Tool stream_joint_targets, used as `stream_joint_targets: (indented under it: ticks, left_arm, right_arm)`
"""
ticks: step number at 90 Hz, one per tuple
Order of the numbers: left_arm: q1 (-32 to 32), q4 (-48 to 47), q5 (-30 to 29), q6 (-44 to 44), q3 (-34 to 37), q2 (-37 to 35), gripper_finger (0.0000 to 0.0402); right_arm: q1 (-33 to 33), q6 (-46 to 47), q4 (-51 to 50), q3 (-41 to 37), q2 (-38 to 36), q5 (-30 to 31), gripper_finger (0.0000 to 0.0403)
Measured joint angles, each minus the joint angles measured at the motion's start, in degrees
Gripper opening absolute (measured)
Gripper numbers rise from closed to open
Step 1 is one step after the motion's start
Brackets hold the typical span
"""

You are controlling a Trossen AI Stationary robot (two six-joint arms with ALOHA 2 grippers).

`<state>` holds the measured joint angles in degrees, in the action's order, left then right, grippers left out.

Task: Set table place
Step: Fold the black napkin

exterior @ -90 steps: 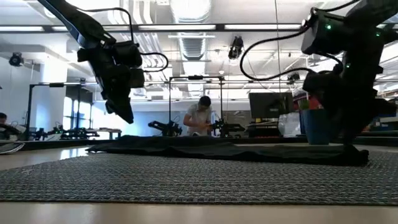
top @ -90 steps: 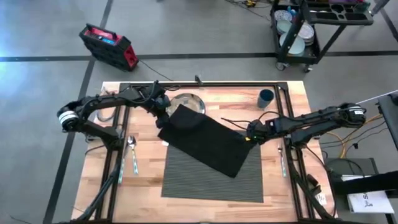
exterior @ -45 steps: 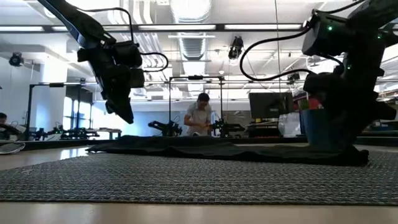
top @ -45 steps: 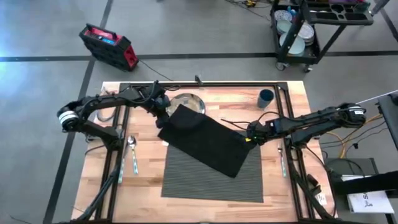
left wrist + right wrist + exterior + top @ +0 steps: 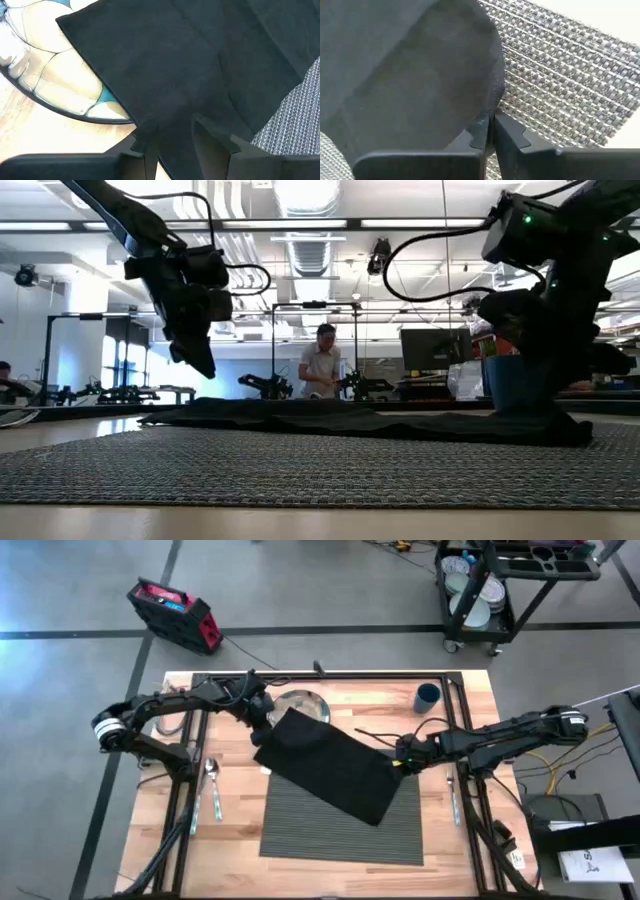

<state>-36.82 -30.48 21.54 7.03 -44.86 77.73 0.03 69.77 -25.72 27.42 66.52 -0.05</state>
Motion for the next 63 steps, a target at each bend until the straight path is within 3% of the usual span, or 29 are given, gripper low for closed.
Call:
stream_joint_targets:
  ticks: [27, 63]
  left_arm:
    - [0.0, 0.0, 0.0, 0.0, 0.0, 0.0, 0.0078]
    - [0.0, 1.5, 0.0, -1.6, 0.0, 0.0, 0.0093]
  right_arm:
    - [2.0, 5.8, 2.9, 0.3, 0.0, -1.9, 0.0001]
    - [4.4, 4.5, 3.8, 1.4, -0.2, -1.3, 0.0]
